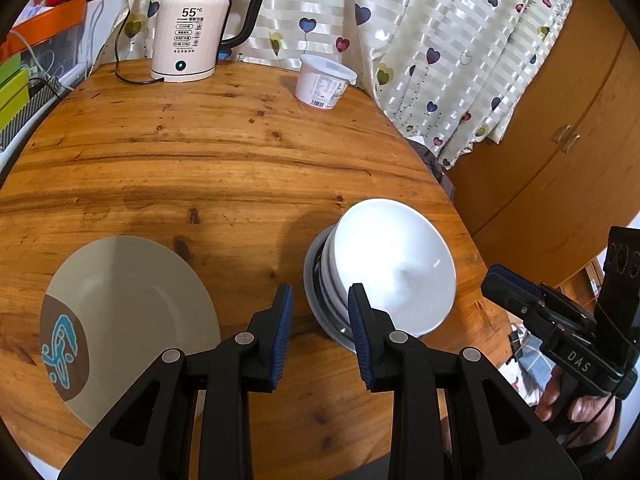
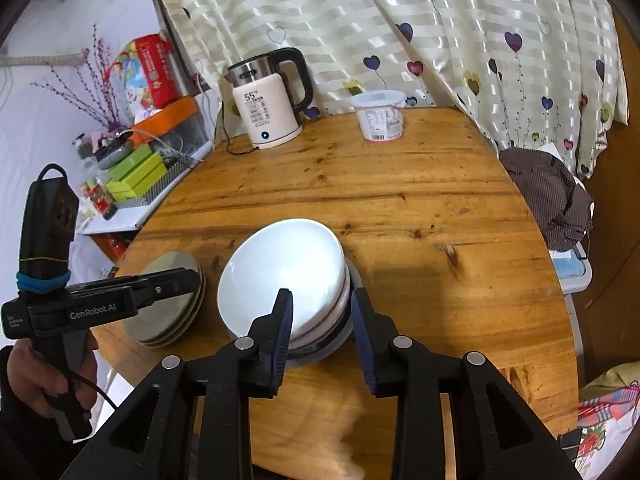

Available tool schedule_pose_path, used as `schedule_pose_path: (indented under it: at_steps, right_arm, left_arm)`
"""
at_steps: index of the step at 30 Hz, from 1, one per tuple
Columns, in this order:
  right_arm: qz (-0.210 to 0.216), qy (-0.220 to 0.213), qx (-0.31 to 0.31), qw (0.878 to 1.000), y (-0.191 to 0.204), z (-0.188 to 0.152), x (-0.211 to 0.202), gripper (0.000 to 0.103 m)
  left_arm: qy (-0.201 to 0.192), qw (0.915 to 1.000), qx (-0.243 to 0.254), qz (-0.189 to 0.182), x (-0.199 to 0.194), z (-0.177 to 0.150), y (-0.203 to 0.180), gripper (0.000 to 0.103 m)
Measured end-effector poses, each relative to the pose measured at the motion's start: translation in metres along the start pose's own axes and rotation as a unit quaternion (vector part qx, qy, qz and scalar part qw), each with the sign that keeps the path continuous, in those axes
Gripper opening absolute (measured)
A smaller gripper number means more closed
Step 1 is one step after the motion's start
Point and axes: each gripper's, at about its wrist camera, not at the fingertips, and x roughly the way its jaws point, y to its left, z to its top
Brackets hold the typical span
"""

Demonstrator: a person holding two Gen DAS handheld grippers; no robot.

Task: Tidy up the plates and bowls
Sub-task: 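Lift the nested bowl stack and tilt it with the left gripper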

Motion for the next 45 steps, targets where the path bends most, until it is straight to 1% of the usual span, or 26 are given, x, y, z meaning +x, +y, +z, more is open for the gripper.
schedule_pose_path:
  at_steps: [2, 6, 10, 11, 14, 19, 25, 34, 39, 45]
  right_arm:
    - [0.004, 0.003, 0.013, 1.000, -0.005, -0.003, -0.001, 0.030]
    - [0.025, 0.020, 0.060, 0.998, -0.023, -0.007, 0.003, 0.030]
    - [0.048, 0.031, 0.095, 0.994, -0.035, -0.012, 0.008, 0.029]
    - [0.056, 0.034, 0.105, 0.992, -0.038, -0.013, 0.010, 0.026]
    - [0.069, 0.043, 0.118, 0.990, -0.043, -0.017, 0.015, 0.022]
    - [0.084, 0.061, 0.146, 0.984, -0.053, -0.022, 0.027, 0.020]
    - [0.099, 0.077, 0.167, 0.978, -0.060, -0.023, 0.038, 0.019]
    - [0.139, 0.088, 0.193, 0.967, -0.068, -0.022, 0.054, 0.019]
    - [0.148, 0.098, 0.207, 0.962, -0.074, -0.026, 0.062, 0.019]
    - [0.158, 0.102, 0.217, 0.958, -0.079, -0.027, 0.067, 0.019]
  left_arm:
    - [0.003, 1.0000, -0.005, 0.000, 0.001, -0.001, 0.003, 0.029]
    - [0.010, 0.9998, -0.017, -0.002, 0.003, -0.003, 0.010, 0.029]
    - [0.022, 0.9992, -0.031, -0.016, 0.008, -0.004, 0.015, 0.029]
    - [0.025, 0.9989, -0.035, -0.021, 0.009, -0.004, 0.016, 0.029]
    - [0.033, 0.9980, -0.043, -0.031, 0.013, -0.004, 0.019, 0.029]
    - [0.042, 0.9969, -0.051, -0.041, 0.019, -0.004, 0.023, 0.029]
    - [0.057, 0.9948, -0.061, -0.059, 0.029, -0.004, 0.029, 0.029]
    - [0.075, 0.9930, -0.062, -0.067, 0.041, -0.002, 0.034, 0.029]
    - [0.086, 0.9916, -0.065, -0.071, 0.048, -0.002, 0.037, 0.029]
    - [0.087, 0.9901, -0.071, -0.084, 0.052, 0.001, 0.041, 0.029]
